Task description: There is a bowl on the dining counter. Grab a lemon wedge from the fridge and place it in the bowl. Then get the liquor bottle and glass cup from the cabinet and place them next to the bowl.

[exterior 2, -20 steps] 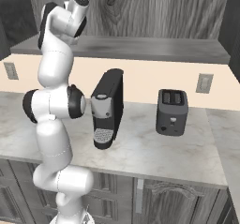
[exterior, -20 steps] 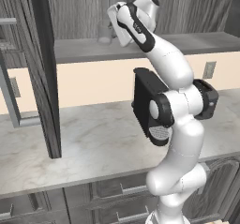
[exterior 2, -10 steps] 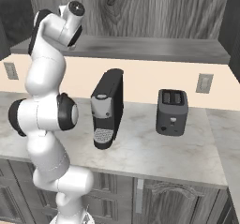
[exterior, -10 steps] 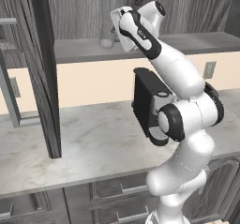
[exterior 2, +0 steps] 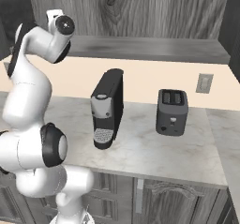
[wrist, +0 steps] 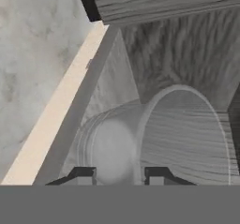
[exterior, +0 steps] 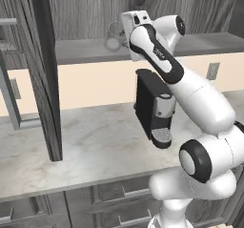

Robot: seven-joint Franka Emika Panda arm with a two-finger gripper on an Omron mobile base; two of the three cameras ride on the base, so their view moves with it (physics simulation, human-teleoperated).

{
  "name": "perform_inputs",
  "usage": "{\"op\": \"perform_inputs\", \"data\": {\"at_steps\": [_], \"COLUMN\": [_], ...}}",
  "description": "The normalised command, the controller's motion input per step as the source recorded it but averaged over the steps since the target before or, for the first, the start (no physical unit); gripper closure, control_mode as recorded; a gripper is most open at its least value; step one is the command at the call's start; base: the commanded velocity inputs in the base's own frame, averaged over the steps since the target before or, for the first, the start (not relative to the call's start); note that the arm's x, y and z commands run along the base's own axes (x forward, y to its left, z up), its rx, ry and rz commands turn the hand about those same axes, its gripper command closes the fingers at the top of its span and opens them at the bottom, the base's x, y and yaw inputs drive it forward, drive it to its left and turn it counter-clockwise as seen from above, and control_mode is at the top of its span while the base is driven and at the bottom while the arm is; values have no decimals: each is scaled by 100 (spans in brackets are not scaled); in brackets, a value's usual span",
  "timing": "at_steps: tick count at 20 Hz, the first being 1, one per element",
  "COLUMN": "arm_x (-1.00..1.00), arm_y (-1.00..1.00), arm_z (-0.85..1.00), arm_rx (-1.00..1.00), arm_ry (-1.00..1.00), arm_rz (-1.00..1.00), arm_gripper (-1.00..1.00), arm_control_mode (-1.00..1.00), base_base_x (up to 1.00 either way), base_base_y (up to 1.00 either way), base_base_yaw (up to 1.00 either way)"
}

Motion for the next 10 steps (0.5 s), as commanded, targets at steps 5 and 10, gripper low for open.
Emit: {"op": "perform_inputs", "data": {"at_steps": [5,10], "arm_x": [-100,-100], "arm_y": [-19,-45], "arm_z": [44,42], "arm_rx": [8,8], "arm_ry": [-7,-4], "arm_rz": [-1,-2], "arm_gripper": [100,100], "arm_control_mode": [-100,-100], "base_base_x": [0,0], "base_base_y": [0,0], "base_base_yaw": [0,0]}}
